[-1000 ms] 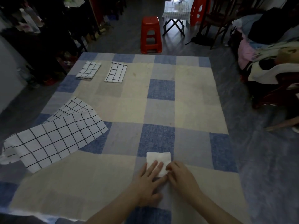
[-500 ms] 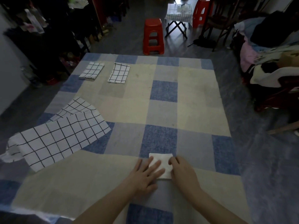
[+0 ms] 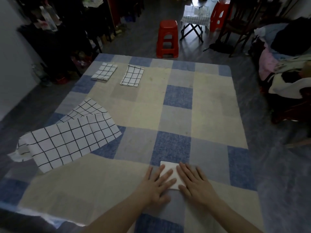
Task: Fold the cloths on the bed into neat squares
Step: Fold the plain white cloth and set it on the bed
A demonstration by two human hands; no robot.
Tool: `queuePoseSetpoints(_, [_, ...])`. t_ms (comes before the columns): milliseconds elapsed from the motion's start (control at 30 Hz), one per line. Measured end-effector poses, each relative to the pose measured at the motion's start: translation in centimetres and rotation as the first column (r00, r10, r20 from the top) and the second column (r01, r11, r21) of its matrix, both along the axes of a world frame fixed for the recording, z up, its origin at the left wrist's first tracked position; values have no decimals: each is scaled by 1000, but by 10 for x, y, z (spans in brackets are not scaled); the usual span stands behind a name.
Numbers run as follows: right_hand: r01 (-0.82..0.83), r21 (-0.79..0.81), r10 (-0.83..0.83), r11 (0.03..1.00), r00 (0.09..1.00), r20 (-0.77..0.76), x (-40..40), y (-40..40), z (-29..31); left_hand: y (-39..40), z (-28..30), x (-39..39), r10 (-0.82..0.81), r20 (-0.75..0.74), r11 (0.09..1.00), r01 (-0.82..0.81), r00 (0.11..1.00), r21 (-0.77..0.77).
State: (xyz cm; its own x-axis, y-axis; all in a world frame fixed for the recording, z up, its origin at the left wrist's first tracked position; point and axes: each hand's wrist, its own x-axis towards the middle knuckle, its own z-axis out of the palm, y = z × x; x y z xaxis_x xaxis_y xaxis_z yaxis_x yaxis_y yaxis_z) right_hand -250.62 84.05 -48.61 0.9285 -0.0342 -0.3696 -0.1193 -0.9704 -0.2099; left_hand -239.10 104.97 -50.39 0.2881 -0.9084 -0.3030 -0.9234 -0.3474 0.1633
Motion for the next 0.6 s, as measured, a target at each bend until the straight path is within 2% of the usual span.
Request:
queuePoseSetpoints(67, [-24, -18, 25, 1000, 998, 52, 1, -6, 1, 2, -2, -2, -2, 19, 999, 3, 1000, -50])
queuePoseSetpoints(167, [8, -21, -5, 1000, 991, 130, 11, -7, 13, 0, 7, -1, 44, -79, 999, -41, 996, 34])
queuePoseSetpoints(233, [40, -29, -35, 999, 987, 155, 25, -2, 22, 0, 11, -1, 65, -93, 997, -60, 994, 56])
queuePoseSetpoints(300, [96, 9, -97, 995, 982, 160, 40, 2, 26, 1, 7, -2, 33, -29, 999, -34, 999, -40])
queuePoseSetpoints(367, [160, 79, -170, 984, 975, 145, 54, 2, 27, 2, 5, -3, 27, -65, 999, -30, 998, -38])
queuePoseSetpoints(433, [184, 128, -195, 975, 977, 84, 66, -1, 30, 0, 9, -4, 47, 16, 998, -46, 999, -36])
queuePoseSetpoints(533, [256, 172, -247, 951, 966, -74, 78, -5, 33, 2, 11, -4, 25, -150, 1000, -25, 988, 4])
queuePoseSetpoints(600, [290, 175, -265, 941, 952, -150, 83, -4, 32, 2, 10, -3, 22, -122, 999, -25, 992, -23])
